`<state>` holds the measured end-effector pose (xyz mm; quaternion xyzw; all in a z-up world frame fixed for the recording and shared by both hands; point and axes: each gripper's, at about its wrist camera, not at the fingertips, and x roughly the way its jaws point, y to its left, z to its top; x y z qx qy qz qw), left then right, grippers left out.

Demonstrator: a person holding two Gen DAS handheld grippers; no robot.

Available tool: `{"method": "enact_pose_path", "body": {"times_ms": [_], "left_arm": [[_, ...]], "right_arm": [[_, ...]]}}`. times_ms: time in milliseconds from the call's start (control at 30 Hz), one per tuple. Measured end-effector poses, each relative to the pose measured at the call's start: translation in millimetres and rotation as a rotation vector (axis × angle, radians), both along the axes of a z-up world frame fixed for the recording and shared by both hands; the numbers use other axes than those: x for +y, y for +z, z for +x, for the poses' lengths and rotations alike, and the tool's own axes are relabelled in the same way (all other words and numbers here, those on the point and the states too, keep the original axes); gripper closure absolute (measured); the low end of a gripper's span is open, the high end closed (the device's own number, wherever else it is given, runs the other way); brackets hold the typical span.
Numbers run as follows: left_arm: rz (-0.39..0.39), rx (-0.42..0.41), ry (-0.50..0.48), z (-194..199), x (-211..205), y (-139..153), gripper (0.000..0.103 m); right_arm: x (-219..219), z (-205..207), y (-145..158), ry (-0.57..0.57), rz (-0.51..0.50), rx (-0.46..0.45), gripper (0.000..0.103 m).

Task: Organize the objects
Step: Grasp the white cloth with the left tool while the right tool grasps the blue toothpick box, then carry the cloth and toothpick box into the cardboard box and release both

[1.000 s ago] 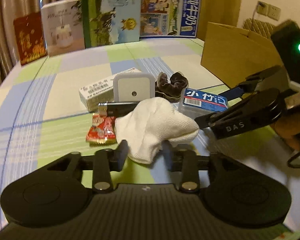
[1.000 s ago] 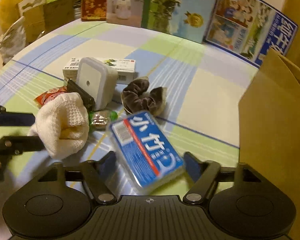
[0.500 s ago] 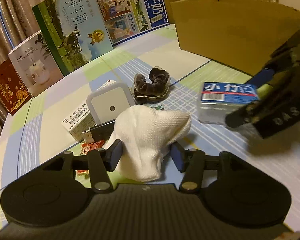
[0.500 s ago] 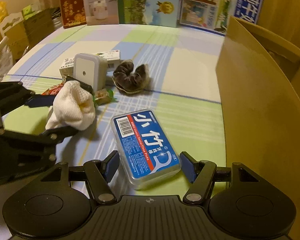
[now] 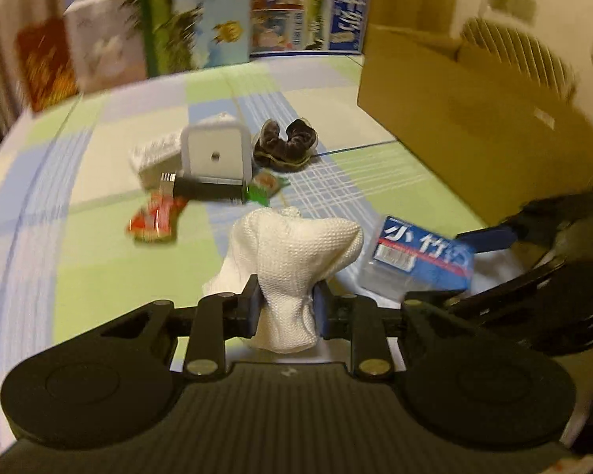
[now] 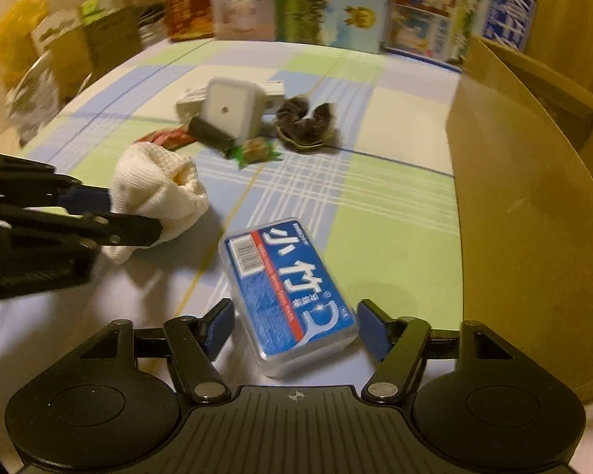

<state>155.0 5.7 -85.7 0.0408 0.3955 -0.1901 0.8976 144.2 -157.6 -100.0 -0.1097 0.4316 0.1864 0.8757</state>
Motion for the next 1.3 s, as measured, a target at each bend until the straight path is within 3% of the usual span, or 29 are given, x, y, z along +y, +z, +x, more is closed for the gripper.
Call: {"method": "enact_pose_path", "body": {"times_ms": [100, 200, 233, 267, 300, 400, 567, 967, 1300], "left_arm": [[-0.039, 0.027, 0.038, -7.2, 6.8, 4.2, 0.081], [-0.053, 0.039, 0.055, -10.9, 10.8, 5.5, 0.081], [-0.052, 0.039, 0.057, -12.1, 10.7, 5.9, 0.081], [-0.049, 0.038, 0.058, -12.7, 10.0, 6.4, 0.081], [-0.046, 0.039, 0.058, -12.7, 9.5, 6.6, 0.081], [-0.055, 0.045, 0.070, -13.9, 9.7, 5.3, 0.081], [-0.086, 0.059, 0.120, -17.6, 11.7, 10.9, 0.082], [-0.080, -0.009, 0.102, -55.6, -13.2, 70.5, 0.082], [-0.102, -0.100, -0.042, -72.9, -82.1, 131.0, 0.082]], "right_arm": [[4.3, 1.4, 2.3, 0.053, -0.023, -0.051, 0.026], [1.1, 8.3, 0.5, 0.046, 0.024, -0.030, 0.027], [-1.0, 10.1, -0.4, 0.038, 0.052, -0.013, 0.028], [-2.1, 11.4, -0.9, 0.030, 0.071, 0.002, 0.039], [-2.3, 12.9, -1.5, 0.033, 0.071, 0.012, 0.043], [1.9, 7.4, -2.0, 0.055, 0.026, -0.006, 0.046], [-7.1, 2.5, 4.8, -0.029, 0.041, -0.002, 0.046], [-36.7, -50.4, 90.8, -0.112, 0.155, -0.108, 0.046], [-106.2, -73.7, 158.3, -0.263, 0.201, -0.210, 0.046]]}}
